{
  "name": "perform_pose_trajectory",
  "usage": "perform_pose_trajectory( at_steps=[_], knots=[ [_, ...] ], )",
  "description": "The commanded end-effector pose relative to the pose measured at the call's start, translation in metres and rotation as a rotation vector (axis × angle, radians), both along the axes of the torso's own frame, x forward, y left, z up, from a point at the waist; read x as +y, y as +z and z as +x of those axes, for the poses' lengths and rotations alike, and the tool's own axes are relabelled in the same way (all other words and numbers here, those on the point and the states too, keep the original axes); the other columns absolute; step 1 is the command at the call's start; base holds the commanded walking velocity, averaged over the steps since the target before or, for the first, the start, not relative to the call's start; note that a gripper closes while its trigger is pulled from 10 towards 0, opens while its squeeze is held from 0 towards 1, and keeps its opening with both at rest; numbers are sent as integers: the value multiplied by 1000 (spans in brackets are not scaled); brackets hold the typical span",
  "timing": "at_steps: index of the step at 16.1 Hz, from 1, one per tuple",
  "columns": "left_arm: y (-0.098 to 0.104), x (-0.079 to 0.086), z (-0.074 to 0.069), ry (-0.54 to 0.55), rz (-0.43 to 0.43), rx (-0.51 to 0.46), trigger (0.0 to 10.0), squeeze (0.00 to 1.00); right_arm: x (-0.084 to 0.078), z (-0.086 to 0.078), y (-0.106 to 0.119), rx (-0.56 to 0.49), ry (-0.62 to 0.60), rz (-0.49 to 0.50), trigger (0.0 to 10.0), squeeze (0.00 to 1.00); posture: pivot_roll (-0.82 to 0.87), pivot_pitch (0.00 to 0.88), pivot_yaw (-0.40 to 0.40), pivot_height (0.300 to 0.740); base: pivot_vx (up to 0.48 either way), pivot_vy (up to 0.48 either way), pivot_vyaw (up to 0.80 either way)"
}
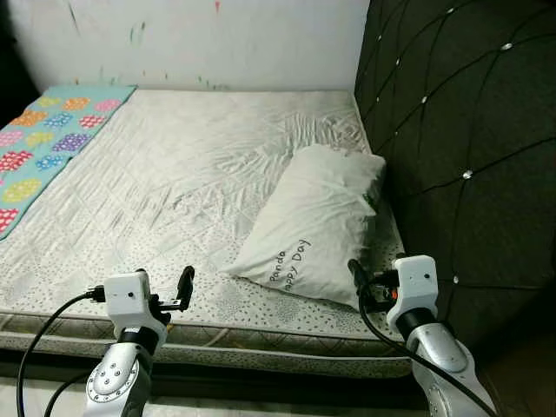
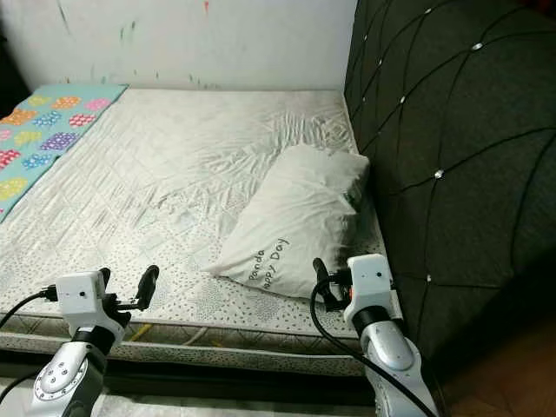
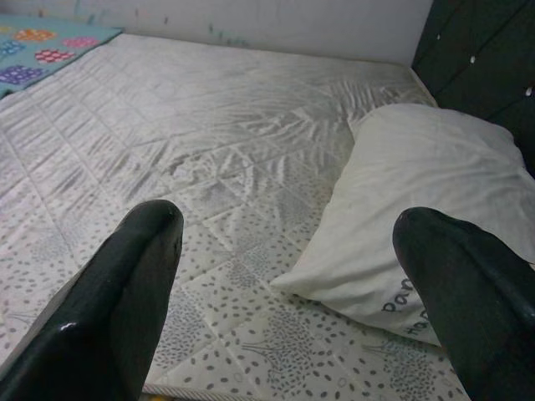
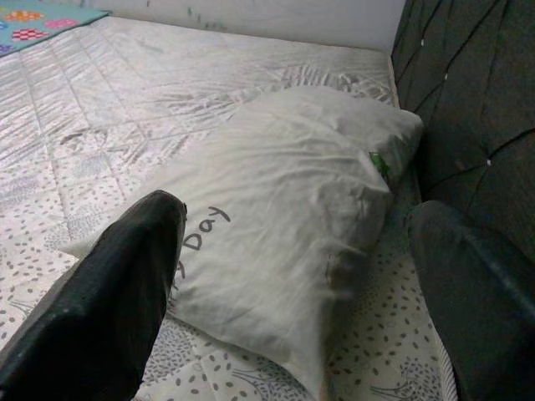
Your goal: Clean up the room
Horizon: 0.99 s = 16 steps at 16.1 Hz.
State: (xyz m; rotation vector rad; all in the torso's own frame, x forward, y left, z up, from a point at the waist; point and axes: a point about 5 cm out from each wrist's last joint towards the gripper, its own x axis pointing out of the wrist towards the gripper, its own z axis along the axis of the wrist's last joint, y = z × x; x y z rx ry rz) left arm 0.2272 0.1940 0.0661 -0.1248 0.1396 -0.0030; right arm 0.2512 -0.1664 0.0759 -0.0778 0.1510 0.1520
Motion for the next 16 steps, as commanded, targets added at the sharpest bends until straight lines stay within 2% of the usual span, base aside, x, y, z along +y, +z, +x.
perform_pose_trajectory(
  at_steps=[1, 5, 16],
  knots=[
    [-2, 1, 0, -7, 12, 9, 10000, 0, 1, 1, 0, 7, -2, 5, 10000, 0, -105, 0, 39, 740, 0, 0, 0],
    [-2, 1, 0, -9, 13, 9, 10000, 0, 0, 1, -1, 9, -2, 5, 10000, 0, -105, 0, 39, 740, 0, 0, 0],
    [-3, 1, 0, -4, 17, 8, 10000, 0, 0, 1, -3, 17, 1, 4, 10000, 0, -101, 0, 34, 740, 264, 0, 0]
  ],
)
